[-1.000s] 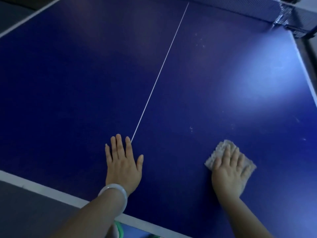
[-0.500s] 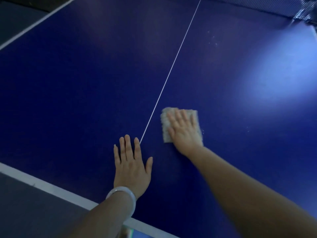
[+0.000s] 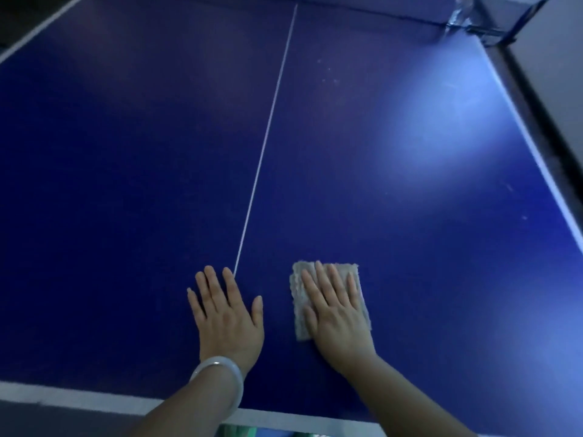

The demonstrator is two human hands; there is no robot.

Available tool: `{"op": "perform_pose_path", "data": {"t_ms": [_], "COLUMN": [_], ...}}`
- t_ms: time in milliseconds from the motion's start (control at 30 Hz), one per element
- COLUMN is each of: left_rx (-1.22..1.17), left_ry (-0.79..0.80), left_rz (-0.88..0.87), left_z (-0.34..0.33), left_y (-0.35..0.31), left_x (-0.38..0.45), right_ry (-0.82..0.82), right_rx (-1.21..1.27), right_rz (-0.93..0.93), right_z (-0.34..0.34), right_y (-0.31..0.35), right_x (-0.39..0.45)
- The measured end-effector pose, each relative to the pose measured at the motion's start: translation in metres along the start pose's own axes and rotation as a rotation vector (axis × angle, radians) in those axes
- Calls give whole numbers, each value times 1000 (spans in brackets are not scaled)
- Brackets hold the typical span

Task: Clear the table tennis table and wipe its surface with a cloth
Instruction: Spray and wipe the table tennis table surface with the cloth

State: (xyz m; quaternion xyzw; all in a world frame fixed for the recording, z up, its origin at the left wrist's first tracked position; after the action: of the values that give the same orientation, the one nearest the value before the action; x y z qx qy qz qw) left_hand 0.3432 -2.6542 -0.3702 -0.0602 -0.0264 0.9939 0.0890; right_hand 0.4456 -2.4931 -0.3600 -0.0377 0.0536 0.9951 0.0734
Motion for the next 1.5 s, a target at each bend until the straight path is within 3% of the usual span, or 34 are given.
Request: {"op": "perform_pose_path", "data": {"t_ms": [67,100,167,233,267,333,433,500,567,700,800,867,1000,1067,1133,1233,1300,1367,1500], "left_rx": [-5,-4,5,6,7,4,-26,-64,-128,-398,-457,-451,-282,-196,-116,-58,-12,19,25], "left_ry": [11,23,43,63,68,75,100,110,123,96,101,167,248,189,103,26,36,40,31], "left_rz": [3,3,2,7,10,12,6,-14,-9,26,-152,-247,-247,-189,-165,-169,-160,-149,-148], "left_z": [-1,-2,-3,-2,-1,1,2,3,5,24,33,24,-9,-18,-20,-24,-27,-29,-29], "left_y": [1,1,1,1,2,2,3,3,6,-10,-81,-131,-190,-198,-201,-203,-204,-204,-204], "left_x": [0,0,0,0,-1,-1,-2,-2,0,2,-30,-62,-105,-114,-119,-121,-121,-121,-122], "right_ry": [57,51,-7,-15,-14,13,-5,15,10,-9,-9,-37,-18,-53,-63,-5,4,-14,-54], "right_rx": [-72,-92,-26,102,139,121,39,41,-14,23,24,45,27,-7,-40,22,69,31,41], "right_rz": [-36,-181,-654,-1024,-1091,-979,-506,-317,-319,-710,-800,-722,-325,-377,-545,-993,-1187,-1018,-289], "right_z": [-7,-6,3,0,-1,-4,-8,-10,-11,-7,-4,-1,-8,-4,1,-4,-2,-1,0], "right_y": [-38,-70,-133,-146,-134,-92,-9,10,-11,-72,-73,-68,-72,-115,-171,-238,-241,-217,-150], "right_x": [-32,-52,-103,-136,-137,-114,-81,-91,-119,-176,-177,-174,-201,-237,-273,-313,-309,-268,-220]}}
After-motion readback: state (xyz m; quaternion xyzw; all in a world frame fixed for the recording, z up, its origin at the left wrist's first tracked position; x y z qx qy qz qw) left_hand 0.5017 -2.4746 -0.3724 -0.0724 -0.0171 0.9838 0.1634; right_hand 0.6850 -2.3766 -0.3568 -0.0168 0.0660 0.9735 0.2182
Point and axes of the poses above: each hand's wrist, its own x-axis towards the middle knuckle, its own z-axis out of the back of the hand, y = z × x, the point moved 9 cm from there along x, towards the middle knuckle, and after that the axes turned 12 degrees about z, right-handed, at the moved point
